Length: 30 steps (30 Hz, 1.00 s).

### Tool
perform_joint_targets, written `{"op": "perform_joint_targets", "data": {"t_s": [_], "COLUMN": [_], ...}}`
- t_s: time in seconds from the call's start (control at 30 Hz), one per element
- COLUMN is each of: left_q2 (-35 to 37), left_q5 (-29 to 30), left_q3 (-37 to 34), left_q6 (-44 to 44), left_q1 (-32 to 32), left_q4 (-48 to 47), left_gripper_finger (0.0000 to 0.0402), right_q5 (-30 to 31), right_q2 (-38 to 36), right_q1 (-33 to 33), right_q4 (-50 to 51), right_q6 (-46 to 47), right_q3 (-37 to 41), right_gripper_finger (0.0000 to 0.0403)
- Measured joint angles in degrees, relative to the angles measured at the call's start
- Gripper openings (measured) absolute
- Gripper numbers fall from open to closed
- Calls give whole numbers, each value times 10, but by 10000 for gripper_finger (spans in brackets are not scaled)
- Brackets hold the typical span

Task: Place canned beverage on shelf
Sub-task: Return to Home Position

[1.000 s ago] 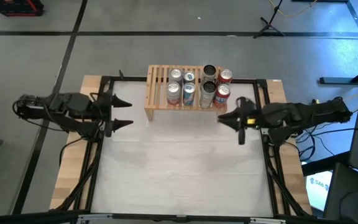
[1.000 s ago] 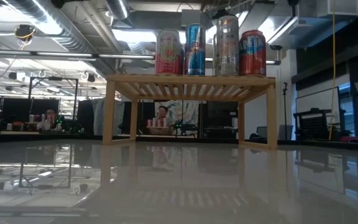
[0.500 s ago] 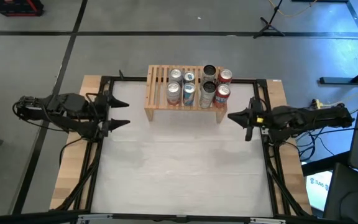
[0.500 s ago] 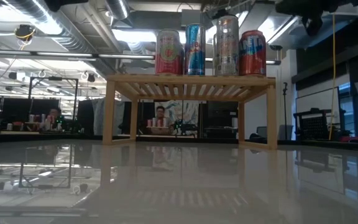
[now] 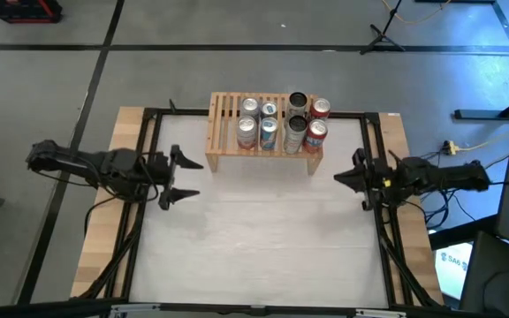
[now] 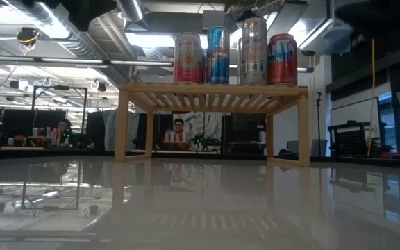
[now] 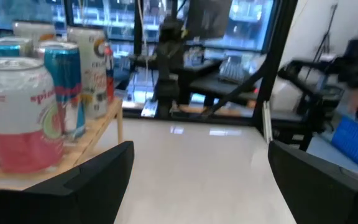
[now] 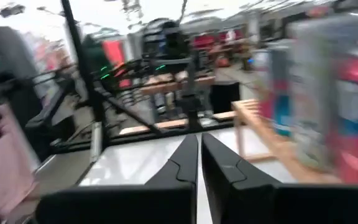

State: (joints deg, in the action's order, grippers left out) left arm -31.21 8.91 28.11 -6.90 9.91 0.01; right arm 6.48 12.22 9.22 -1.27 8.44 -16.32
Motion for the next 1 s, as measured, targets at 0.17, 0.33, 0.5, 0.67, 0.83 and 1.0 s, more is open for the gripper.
{"op": "perform_joint_targets", "data": {"t_s": [0.17, 0.33, 0.5, 0.67, 0.83, 1.0], "left_q2": [15, 30, 40, 52, 86, 135], "left_q5": [10, 13, 51, 41, 34, 36], "left_q3": [-57, -93, -108, -119, -143, -182], "left_q6": [13, 14, 14, 13, 11, -1], "left_q1": [0, 0, 0, 0, 0, 0], "left_q4": [74, 110, 111, 111, 114, 113], "left_gripper_finger": [361, 361, 361, 361, 361, 361], "right_q5": [-37, -76, -97, -185, -191, -143], "right_q2": [-96, -121, -121, -121, -121, -118], "right_q1": [-34, -74, -117, -150, -168, -172], "right_q4": [-8, 1, -4, -6, -37, 5], "right_q6": [28, 44, 44, 58, 63, 92], "right_q3": [65, 94, 117, 138, 152, 152], "right_gripper_finger": [12, 12, 12, 12, 12, 12]}}
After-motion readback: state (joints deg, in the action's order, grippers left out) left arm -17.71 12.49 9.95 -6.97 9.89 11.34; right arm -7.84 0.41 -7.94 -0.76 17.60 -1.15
